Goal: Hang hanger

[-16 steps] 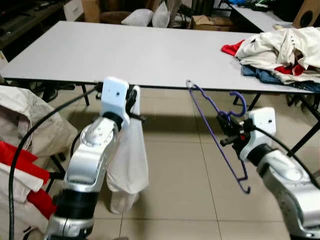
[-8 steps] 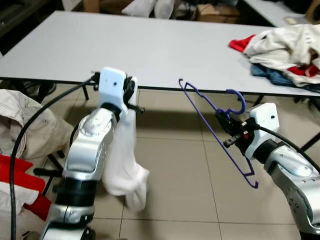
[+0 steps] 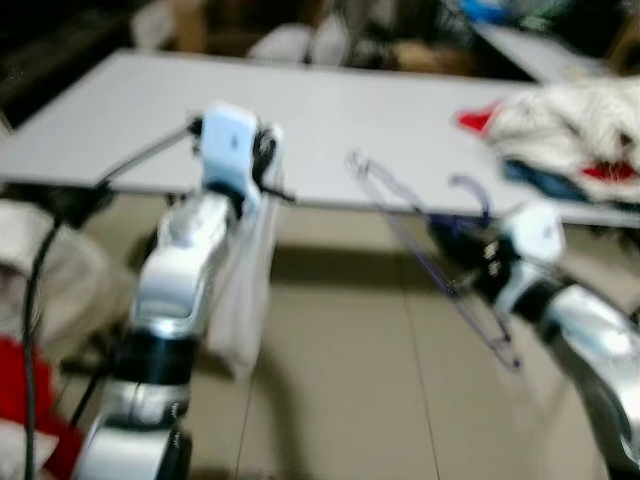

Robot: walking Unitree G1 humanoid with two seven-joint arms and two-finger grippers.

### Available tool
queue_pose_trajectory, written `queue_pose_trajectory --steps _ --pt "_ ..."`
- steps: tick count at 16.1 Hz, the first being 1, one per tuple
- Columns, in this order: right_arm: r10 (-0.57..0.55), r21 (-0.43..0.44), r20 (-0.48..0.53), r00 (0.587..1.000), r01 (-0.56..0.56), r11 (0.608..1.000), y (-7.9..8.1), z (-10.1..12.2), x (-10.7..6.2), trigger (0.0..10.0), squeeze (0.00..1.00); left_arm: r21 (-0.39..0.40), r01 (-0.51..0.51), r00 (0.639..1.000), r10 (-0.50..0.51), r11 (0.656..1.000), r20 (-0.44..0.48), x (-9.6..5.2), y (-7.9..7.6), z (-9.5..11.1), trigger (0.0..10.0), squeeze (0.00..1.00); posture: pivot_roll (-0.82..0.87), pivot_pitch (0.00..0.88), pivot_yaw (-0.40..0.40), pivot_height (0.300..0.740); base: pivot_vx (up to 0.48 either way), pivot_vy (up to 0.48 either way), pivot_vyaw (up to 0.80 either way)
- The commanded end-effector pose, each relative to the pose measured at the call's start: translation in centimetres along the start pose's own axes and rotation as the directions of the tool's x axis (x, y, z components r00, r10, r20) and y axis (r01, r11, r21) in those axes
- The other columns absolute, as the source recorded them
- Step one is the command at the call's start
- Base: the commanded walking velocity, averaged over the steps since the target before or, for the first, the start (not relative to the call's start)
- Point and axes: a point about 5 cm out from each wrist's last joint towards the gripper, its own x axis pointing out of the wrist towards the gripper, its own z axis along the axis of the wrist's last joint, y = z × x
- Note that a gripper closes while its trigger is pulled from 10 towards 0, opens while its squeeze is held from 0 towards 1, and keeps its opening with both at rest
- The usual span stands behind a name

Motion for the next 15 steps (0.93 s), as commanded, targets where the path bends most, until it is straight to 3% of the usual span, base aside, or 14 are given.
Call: queue_pose_trajectory --steps 1,4,8,12,15 --pt "0.01 -0.026 0.026 1.0 -0.009 1.0 0.1 0.7 0.0 10.0 0.0 -0.006 0.007 1.0 -0.007 1.0 0.014 0.1 -0.1 0.3 10.0 0.0 -0.03 0.0 -0.046 0.74 0.334 0.0 0.0" --pt "0.008 0.001 0.024 1.0 -0.008 1.0 -0.1 0.6 0.1 10.0 0.0 -0.004 -0.001 1.0 0.001 1.0 0.024 0.3 0.2 0.6 10.0 0.0 -0.03 0.0 -0.048 0.74 0.336 0.0 0.0" --pt "0.013 0.001 0.031 0.999 -0.013 1.0 -0.2 0.7 0.3 10.0 0.0 -0.002 0.002 1.0 -0.002 1.0 0.028 0.4 0.3 0.7 10.0 0.0 -0.03 0.0 -0.044 0.74 0.337 0.0 -0.6" --pt "0.107 -0.066 0.023 0.994 -0.105 0.992 -0.3 1.0 0.0 10.0 0.0 0.009 0.008 0.999 -0.008 1.0 0.044 1.0 0.6 1.2 10.0 0.0 -0.03 0.0 -0.044 0.74 0.338 0.0 0.0" --pt "0.118 -0.09 0.019 0.993 -0.116 0.989 -0.7 1.2 0.0 10.0 0.0 0.01 0.012 0.999 -0.012 1.0 0.052 1.3 0.5 1.5 10.0 0.0 -0.03 0.0 -0.044 0.74 0.34 0.0 0.0"
